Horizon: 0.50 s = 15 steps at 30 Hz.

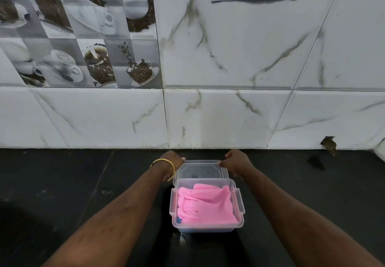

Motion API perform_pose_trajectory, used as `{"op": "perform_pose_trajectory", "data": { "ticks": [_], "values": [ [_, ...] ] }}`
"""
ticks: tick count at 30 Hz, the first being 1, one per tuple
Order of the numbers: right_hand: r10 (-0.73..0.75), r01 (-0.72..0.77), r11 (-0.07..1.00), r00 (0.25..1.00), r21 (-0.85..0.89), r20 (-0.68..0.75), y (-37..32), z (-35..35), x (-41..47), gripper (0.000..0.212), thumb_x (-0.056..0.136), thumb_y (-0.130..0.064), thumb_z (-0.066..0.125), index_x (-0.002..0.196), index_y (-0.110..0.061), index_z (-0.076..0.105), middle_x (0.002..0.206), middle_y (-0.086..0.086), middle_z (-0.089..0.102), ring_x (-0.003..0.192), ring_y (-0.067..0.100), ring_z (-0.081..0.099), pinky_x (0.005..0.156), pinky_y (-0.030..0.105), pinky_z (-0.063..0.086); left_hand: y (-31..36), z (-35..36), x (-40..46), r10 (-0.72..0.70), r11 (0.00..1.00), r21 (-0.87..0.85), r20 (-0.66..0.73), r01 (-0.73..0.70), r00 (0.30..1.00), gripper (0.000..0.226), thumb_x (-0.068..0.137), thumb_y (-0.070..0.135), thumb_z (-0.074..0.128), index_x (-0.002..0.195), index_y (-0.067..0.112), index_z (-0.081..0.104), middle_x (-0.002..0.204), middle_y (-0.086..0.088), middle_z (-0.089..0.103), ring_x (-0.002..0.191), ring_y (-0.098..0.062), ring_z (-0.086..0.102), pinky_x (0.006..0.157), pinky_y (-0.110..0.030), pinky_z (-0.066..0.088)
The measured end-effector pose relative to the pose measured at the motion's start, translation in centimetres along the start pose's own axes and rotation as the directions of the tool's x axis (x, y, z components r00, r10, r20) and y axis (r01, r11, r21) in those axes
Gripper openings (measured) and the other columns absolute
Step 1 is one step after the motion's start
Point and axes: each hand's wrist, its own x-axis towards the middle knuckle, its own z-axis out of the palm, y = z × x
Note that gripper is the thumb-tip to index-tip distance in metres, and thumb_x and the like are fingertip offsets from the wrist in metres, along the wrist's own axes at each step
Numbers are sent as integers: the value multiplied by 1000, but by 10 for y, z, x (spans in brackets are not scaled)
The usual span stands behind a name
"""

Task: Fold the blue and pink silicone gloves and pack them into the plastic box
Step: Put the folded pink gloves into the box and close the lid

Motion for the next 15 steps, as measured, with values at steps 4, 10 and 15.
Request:
{"op": "perform_pose_trajectory", "data": {
  "ticks": [4, 10, 15],
  "values": [
    [144, -144, 990, 988, 4, 57, 23, 18, 14, 49, 77, -32, 79, 107, 4, 63, 81, 9, 59, 72, 21, 56, 63, 30, 46, -31, 14, 15, -180, 984, -2, 42, 180, 983, 46, 94, 32, 54, 117, -8, 62, 107, -21, 67, 97, -32, 65, 71, -28, 42],
    [218, -240, 963, 961, 121, 168, 38, 38, 24, 55, 83, -27, 76, 121, 9, 59, 111, 20, 65, 90, 26, 62, 69, 33, 51, -48, 27, 28, -238, 970, -24, 114, 242, 965, 53, 97, 39, 46, 121, -6, 60, 120, -26, 64, 109, -38, 64, 94, -42, 53],
    [220, -245, 962, 959, 125, 180, 38, 42, 28, 53, 82, -30, 77, 117, 8, 64, 115, 20, 67, 92, 26, 63, 84, 37, 53, -44, 31, 26, -236, 968, -63, 117, 244, 965, 59, 96, 45, 46, 122, -6, 60, 121, -25, 64, 108, -38, 63, 97, -45, 51]
  ]
}}
